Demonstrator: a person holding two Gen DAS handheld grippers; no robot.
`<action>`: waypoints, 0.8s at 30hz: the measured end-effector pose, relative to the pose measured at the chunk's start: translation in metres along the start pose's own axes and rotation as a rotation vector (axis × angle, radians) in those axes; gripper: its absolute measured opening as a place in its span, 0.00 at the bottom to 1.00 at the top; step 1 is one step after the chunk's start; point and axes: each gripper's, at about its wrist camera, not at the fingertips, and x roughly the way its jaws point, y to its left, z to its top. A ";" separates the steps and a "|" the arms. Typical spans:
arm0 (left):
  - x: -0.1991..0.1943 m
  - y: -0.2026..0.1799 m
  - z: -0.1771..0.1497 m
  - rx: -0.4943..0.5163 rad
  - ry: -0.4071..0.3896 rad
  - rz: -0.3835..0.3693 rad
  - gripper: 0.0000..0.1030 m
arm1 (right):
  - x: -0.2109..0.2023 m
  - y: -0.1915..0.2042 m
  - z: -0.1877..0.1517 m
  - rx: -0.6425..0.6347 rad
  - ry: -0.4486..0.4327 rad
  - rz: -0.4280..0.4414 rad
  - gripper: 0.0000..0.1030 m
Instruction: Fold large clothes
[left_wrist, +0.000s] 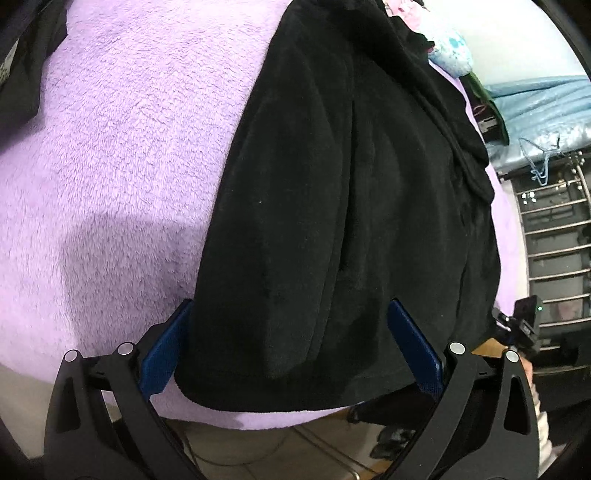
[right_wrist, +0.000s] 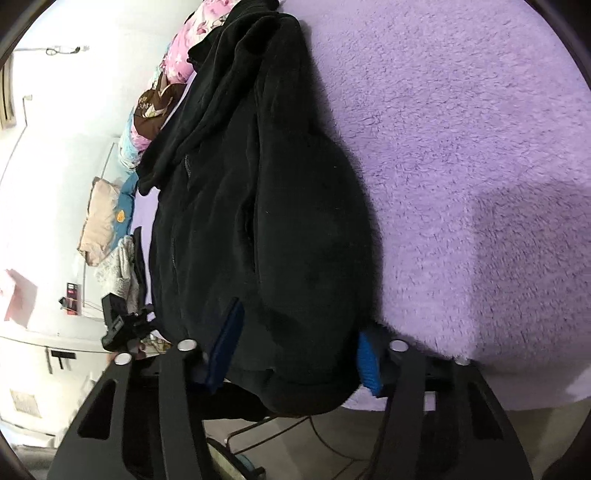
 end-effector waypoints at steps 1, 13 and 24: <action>0.000 0.000 -0.001 0.007 0.000 0.012 0.89 | 0.000 0.000 0.000 -0.005 -0.002 -0.015 0.40; -0.006 0.001 -0.005 -0.033 -0.018 0.090 0.57 | -0.001 0.019 -0.006 -0.103 -0.004 -0.078 0.25; -0.022 0.008 -0.009 -0.067 -0.046 0.058 0.12 | -0.009 0.030 -0.006 -0.147 -0.040 -0.037 0.14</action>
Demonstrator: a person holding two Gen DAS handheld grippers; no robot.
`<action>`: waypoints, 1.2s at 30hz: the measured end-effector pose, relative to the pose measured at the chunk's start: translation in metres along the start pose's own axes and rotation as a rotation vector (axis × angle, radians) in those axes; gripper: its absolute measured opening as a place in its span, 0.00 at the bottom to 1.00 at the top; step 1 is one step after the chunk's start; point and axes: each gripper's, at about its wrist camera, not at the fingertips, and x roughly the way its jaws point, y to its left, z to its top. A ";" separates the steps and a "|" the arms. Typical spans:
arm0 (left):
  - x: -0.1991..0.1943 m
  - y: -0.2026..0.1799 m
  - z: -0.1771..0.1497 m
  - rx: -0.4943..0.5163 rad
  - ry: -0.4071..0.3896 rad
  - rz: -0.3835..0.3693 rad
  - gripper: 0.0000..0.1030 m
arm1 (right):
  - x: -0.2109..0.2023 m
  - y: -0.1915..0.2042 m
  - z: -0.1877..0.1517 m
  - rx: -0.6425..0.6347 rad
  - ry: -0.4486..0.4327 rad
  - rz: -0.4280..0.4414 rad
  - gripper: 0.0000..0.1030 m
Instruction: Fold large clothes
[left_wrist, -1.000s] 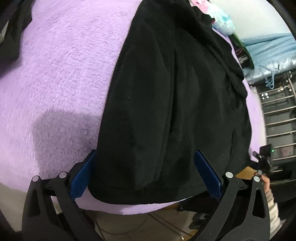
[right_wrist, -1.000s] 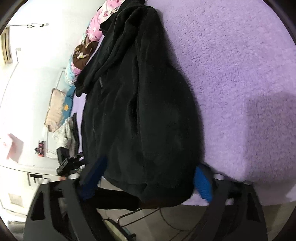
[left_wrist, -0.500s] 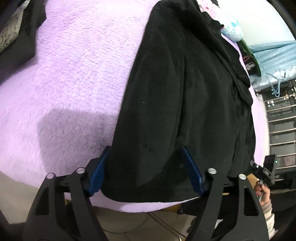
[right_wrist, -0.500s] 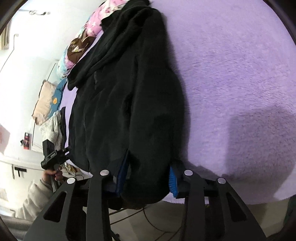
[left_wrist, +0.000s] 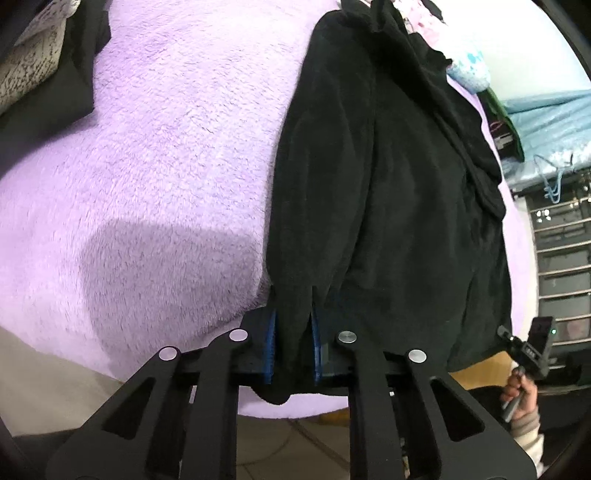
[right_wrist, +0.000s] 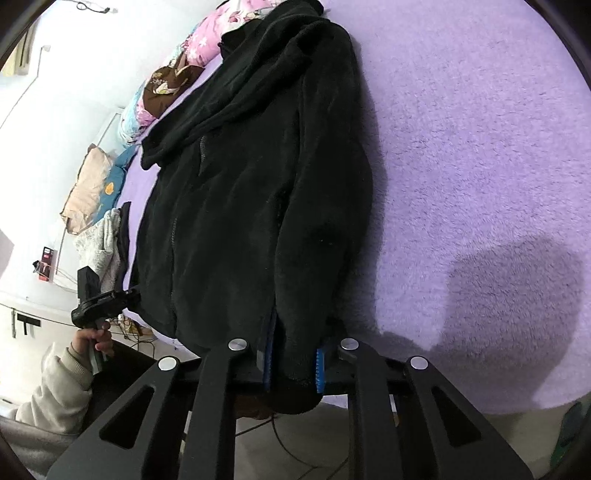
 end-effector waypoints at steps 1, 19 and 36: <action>-0.001 -0.001 0.000 0.002 -0.002 -0.002 0.11 | -0.001 0.002 -0.001 0.003 -0.010 0.009 0.14; -0.032 -0.016 -0.003 -0.009 -0.049 -0.111 0.09 | -0.010 0.020 0.003 0.005 -0.110 0.142 0.13; -0.097 -0.047 0.018 -0.024 -0.061 -0.186 0.08 | -0.052 0.053 0.018 -0.050 -0.173 0.204 0.12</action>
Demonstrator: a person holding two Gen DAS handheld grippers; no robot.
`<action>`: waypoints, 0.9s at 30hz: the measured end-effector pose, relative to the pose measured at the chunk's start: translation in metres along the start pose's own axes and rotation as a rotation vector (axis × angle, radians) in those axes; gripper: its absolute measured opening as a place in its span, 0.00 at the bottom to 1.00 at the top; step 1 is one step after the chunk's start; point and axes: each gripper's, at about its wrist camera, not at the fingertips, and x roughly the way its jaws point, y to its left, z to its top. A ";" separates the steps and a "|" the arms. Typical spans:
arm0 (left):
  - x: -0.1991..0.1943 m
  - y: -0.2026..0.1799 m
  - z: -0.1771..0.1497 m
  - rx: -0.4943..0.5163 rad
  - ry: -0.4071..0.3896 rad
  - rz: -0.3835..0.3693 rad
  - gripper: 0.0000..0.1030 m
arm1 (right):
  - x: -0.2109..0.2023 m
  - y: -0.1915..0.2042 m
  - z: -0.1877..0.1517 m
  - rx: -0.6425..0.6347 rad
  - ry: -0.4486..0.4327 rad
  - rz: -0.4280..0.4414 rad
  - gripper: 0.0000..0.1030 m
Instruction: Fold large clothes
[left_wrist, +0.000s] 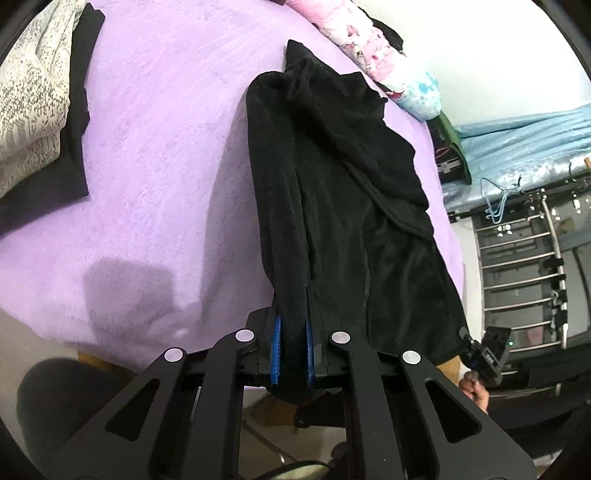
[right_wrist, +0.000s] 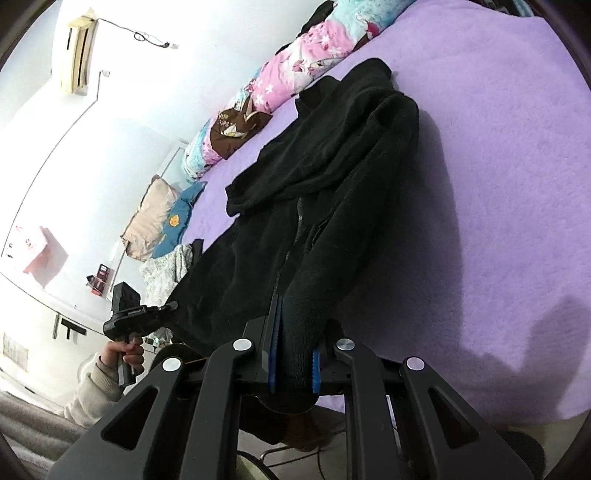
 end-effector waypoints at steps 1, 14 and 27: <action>-0.001 -0.001 0.002 -0.002 0.002 -0.003 0.08 | -0.001 0.000 0.002 0.008 -0.006 0.008 0.12; -0.023 -0.024 0.055 -0.051 -0.029 -0.082 0.08 | -0.013 0.011 0.046 0.019 -0.054 0.079 0.12; -0.025 -0.075 0.138 0.059 -0.068 0.054 0.09 | -0.011 0.032 0.128 -0.050 -0.084 0.061 0.12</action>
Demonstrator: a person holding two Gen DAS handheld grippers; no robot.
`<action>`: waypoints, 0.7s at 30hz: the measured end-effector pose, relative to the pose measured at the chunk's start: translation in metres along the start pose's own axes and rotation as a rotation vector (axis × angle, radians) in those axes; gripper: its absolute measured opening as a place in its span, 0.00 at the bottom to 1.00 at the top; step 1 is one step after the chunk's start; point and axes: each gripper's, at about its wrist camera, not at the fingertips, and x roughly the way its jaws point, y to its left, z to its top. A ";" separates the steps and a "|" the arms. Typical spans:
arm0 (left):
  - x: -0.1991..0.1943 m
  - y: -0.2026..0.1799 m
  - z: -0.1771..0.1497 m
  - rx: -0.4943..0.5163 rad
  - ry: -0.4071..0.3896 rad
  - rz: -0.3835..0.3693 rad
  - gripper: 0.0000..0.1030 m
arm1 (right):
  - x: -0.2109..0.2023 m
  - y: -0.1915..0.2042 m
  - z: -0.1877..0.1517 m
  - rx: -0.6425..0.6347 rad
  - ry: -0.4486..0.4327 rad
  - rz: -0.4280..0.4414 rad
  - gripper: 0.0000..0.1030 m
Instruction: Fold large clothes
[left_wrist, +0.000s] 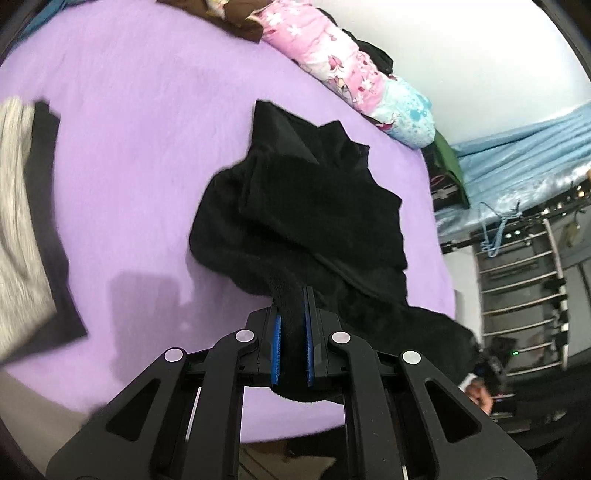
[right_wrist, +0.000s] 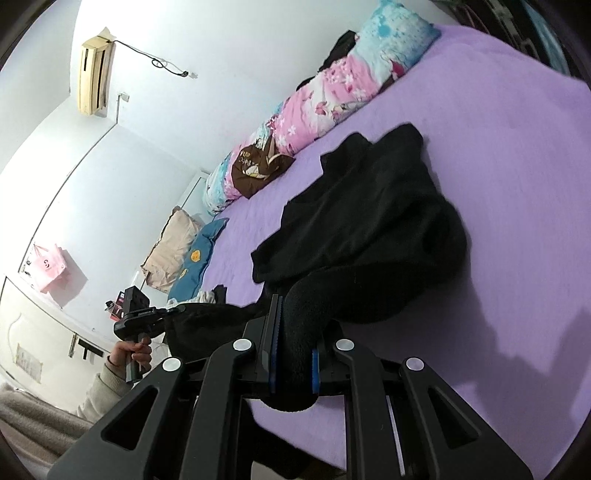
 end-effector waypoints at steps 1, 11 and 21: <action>0.001 -0.002 0.007 0.007 -0.002 0.002 0.09 | 0.003 0.001 0.008 -0.006 0.000 -0.003 0.12; 0.030 -0.022 0.092 0.043 -0.021 0.031 0.09 | 0.039 -0.004 0.083 -0.040 -0.009 -0.021 0.12; 0.071 -0.031 0.180 0.061 -0.036 0.070 0.09 | 0.084 -0.037 0.161 -0.022 -0.057 -0.059 0.12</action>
